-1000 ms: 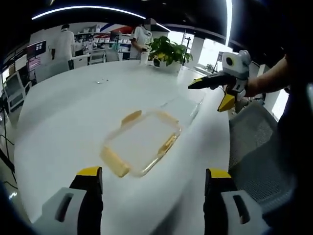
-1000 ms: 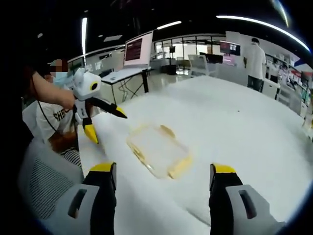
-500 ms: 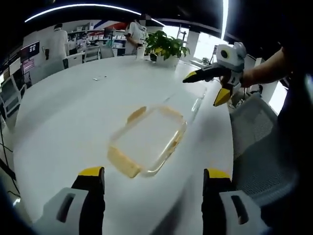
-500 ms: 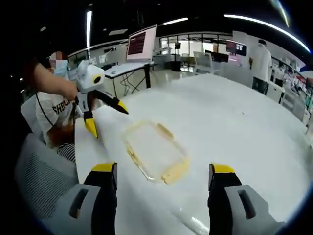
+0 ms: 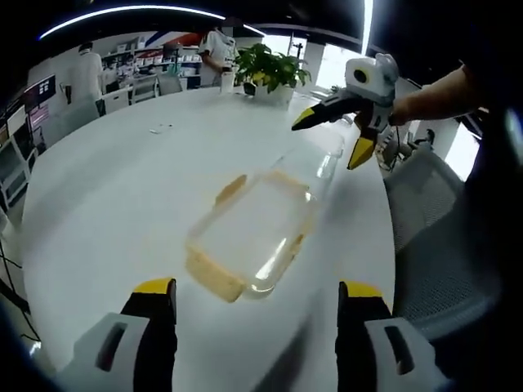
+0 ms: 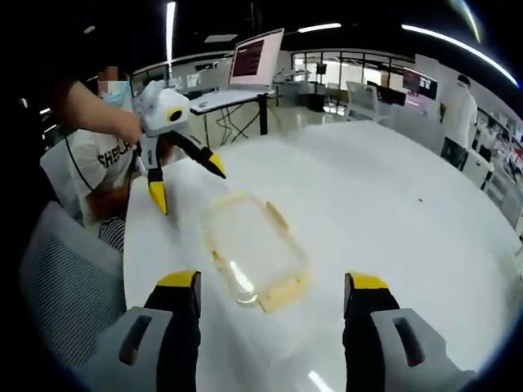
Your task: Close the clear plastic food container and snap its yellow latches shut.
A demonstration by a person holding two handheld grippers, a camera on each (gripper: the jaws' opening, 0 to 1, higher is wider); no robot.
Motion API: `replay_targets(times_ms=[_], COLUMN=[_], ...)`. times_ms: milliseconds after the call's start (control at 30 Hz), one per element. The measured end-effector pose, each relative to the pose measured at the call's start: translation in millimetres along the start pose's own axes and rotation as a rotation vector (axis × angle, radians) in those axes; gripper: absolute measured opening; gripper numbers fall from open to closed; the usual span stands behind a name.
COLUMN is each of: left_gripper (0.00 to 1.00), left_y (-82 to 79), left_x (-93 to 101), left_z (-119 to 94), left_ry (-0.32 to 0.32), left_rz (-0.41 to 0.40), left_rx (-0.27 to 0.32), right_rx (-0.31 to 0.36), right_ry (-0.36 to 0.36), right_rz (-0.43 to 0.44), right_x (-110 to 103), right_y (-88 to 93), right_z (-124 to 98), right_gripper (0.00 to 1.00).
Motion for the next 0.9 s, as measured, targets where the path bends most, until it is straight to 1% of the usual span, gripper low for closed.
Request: replay_targets(times_ms=[67, 200, 333, 700, 767, 900], left_gripper=[0.77, 0.76, 0.74, 0.74, 0.74, 0.74], left_y=[-1.2, 0.3, -0.5, -3.1, -3.0, -2.5], left_x=[0.6, -3.1, -5.7, -12.3, -13.6, -18.2], left_z=[0.7, 4.6, 6.1, 13.3, 14.5, 17.1], left_ry=[0.005, 0.008, 0.014, 0.041, 0.051, 0.054], left_rz=[0.003, 0.020, 0.037, 0.073, 0.089, 0.132], left_rx=[0.000, -0.022, -0.031, -0.061, -0.075, -0.108], right_rx=[-0.017, -0.032, -0.063, -0.112, -0.136, -0.150], right_ry=[-0.007, -0.019, -0.063, -0.093, -0.110, -0.130], right_rz=[-0.010, -0.019, -0.048, -0.099, -0.137, -0.153], right_x=[2.7, 5.9, 2.6, 5.4, 6.1, 9.5], right_y=[2.1, 6.4, 12.9, 21.9, 24.7, 25.5], right_z=[3.4, 9.1, 14.2, 22.9, 25.1, 29.8], right_gripper=[0.70, 0.70, 0.68, 0.67, 0.67, 0.66])
Point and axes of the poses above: the point that each gripper's makers call its tool centre point, and the gripper's own axes: z roughly forward along the fingers, x roughly to its right, y roughly out of its underside, the point moved 3 cm from there along -z, roughly backward along the fingers, and after that the axes turned 11 degrees about -z, right-handed, at the moved point
